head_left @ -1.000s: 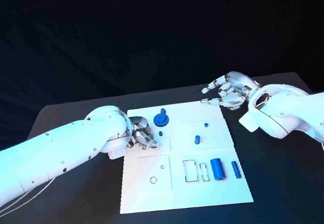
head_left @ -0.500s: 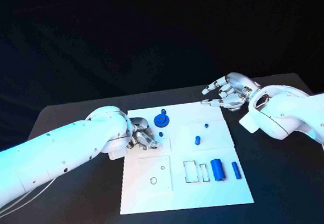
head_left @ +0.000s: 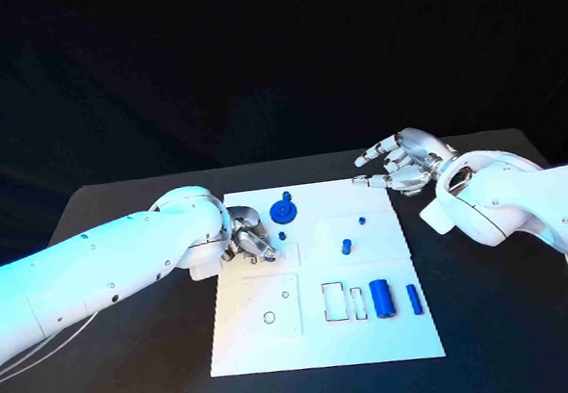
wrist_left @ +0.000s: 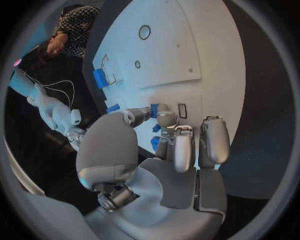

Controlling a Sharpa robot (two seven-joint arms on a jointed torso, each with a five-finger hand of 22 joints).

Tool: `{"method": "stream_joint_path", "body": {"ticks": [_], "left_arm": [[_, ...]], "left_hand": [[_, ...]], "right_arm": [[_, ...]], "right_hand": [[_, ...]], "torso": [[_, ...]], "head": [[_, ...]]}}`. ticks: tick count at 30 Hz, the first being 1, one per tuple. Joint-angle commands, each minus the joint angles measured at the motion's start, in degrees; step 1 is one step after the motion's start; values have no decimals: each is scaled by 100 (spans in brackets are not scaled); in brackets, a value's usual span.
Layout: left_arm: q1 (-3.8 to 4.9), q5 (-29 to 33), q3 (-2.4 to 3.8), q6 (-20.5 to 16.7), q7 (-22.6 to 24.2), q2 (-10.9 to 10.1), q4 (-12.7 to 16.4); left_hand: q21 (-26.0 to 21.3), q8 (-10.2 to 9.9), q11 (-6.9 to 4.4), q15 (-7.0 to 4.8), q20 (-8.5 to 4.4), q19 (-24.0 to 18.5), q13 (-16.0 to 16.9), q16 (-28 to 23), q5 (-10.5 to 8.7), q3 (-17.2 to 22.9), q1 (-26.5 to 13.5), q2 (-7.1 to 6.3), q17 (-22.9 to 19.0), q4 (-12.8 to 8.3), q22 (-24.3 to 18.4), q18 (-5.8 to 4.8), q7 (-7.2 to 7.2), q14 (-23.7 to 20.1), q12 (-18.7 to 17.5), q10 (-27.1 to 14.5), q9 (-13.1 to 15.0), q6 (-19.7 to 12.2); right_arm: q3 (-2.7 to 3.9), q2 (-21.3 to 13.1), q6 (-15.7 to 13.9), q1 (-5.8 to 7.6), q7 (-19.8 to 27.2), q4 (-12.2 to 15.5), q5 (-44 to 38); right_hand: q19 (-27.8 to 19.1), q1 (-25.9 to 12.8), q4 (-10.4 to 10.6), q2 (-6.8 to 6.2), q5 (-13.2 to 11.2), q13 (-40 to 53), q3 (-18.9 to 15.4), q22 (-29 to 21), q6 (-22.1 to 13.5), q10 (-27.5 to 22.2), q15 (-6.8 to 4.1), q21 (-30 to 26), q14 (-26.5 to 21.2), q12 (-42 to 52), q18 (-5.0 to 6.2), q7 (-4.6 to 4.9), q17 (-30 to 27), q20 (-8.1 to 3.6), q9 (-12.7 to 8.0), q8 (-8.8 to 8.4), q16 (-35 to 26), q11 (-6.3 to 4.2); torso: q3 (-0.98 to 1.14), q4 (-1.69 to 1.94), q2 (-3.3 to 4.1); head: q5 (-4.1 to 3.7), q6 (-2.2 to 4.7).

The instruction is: Assemble the parts on the task board

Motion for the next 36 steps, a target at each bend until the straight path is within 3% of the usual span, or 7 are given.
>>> {"method": "stream_joint_path", "body": {"ticks": [1,9,22,29,36], "left_arm": [[-25,-109,-20,21,-35,4,-43],[-25,-102,-19,28,-31,-2,-48],[-26,-101,-19,31,-26,-21,-37],[-29,-106,-6,1,-18,-67,3],[-31,-119,45,-74,-14,-211,121]], "left_hand": [[23,-27,-5,-37,-10,51,9,32,-41,449,-105,15,1434,-510,6,-56,-1,582,35,38,9,46],[19,-62,-12,-43,-18,67,32,41,-65,74,-310,11,1455,-220,22,-60,-11,588,67,46,17,99],[17,-78,-14,-45,-20,74,30,43,-61,-149,-359,-57,1461,-115,32,-62,-14,590,74,42,26,117],[6,-120,-12,-45,-23,77,23,44,-63,-711,-404,-179,1465,134,36,-62,-13,591,85,34,35,152],[-3,-172,-5,-40,-24,76,5,34,-66,-1202,-550,-208,1444,175,35,-60,-4,585,84,17,35,154]], "right_arm": [[1,-1,44,-5,36,-2,-19],[1,-2,44,-8,35,-4,-19],[1,-8,41,-11,36,-2,-19],[1,-8,30,-15,44,-4,-17],[1,-11,16,-20,50,-10,-23]], "right_hand": [[-14,-49,19,6,-6,683,-21,165,35,-34,-6,-11,484,-14,51,-13,1056,-14,-7,-8,-29,-5],[-14,-49,19,6,-6,683,-21,165,35,-34,-6,-11,484,-14,51,-13,1056,-14,-7,-8,-29,-5],[-11,-73,18,11,-6,687,-28,167,36,-29,-6,-9,484,-9,51,-13,1056,-15,-9,-9,-30,-5],[-11,-73,18,11,-6,687,-28,167,36,-29,-6,-9,484,-9,51,-13,1056,-15,-9,-9,-30,-5],[-14,-89,18,10,-9,681,-35,162,36,-34,-6,-18,483,-15,52,-13,1048,-15,-11,-10,-32,-5]], "torso": [[1,-2,-2],[3,0,-2],[0,2,-1],[0,-3,-7],[-2,8,-13]], "head": [[-1,-1],[-1,-8],[-6,-13],[3,-7],[0,14]]}}
